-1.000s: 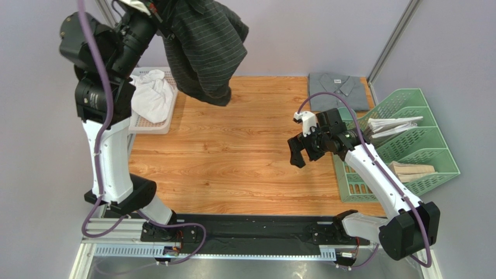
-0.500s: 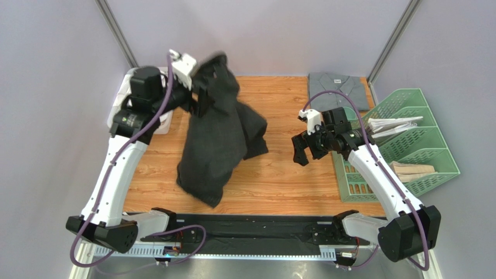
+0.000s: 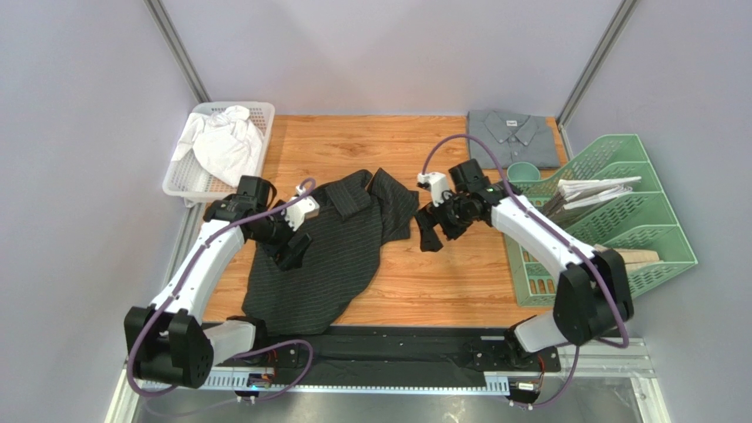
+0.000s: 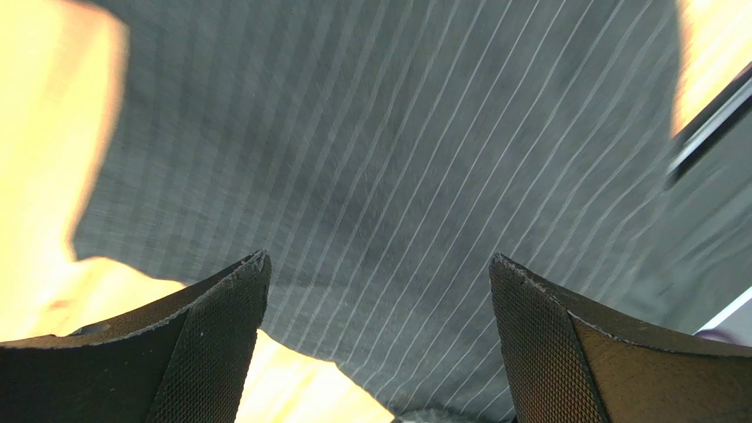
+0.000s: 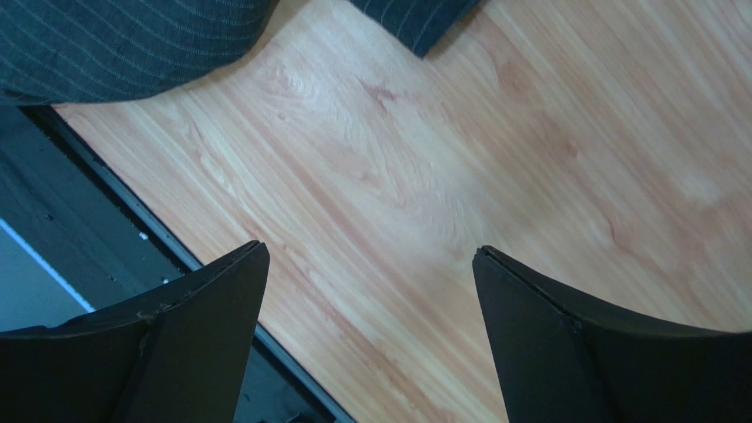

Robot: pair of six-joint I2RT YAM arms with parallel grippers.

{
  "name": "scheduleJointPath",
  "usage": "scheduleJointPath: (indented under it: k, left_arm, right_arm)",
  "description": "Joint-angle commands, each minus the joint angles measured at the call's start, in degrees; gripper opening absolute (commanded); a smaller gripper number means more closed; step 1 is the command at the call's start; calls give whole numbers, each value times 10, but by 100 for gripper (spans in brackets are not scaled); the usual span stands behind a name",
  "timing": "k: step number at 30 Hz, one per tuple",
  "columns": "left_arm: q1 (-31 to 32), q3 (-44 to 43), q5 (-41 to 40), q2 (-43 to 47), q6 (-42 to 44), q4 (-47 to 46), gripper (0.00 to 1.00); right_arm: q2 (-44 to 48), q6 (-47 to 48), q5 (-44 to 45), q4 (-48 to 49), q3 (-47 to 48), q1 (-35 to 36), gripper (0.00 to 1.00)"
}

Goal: Fold and stack the long sleeve shirts
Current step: Flatten the shirt out

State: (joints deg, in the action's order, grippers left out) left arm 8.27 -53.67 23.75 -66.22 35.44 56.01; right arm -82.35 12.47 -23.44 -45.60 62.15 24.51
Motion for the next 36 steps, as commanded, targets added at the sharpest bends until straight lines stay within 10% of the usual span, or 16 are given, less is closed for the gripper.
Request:
scheduleJointPath:
  k: [1, 12, 17, 18, 21, 24, 28, 33, 36]
  left_arm:
    - [3, 39, -61, -50, 83, -17, 96]
    - [20, 73, -212, -180, 55, -153, 99]
    - [14, 17, -236, -278, 21, -193, 57]
    - [9, -20, -236, -307, 3, -192, 49]
    - [-28, -120, -208, -349, -39, -173, 9]
    - [-50, -203, -167, -360, -63, -153, 0]
    - [-51, -245, -86, -319, -51, -106, 6]
    - [-49, -200, 35, -182, -22, -30, 65]
    - [-39, -145, 40, -118, 10, -1, 75]
  right_arm:
    - [-96, -17, 37, 94, 81, 25, 91]
    - [-357, -46, 117, 120, 278, 68, 85]
    - [-390, -37, 174, 83, 291, 63, 32]
    - [-378, -32, 176, 76, 285, 56, 1]
    - [-291, -18, 176, 70, 229, 13, 0]
    - [-200, -2, 156, 54, 191, -47, 0]
    - [-117, 19, 106, -5, 175, -88, 0]
    - [-56, 17, 31, -66, 171, -87, 0]
    - [-34, 25, 27, -91, 193, -86, 0]
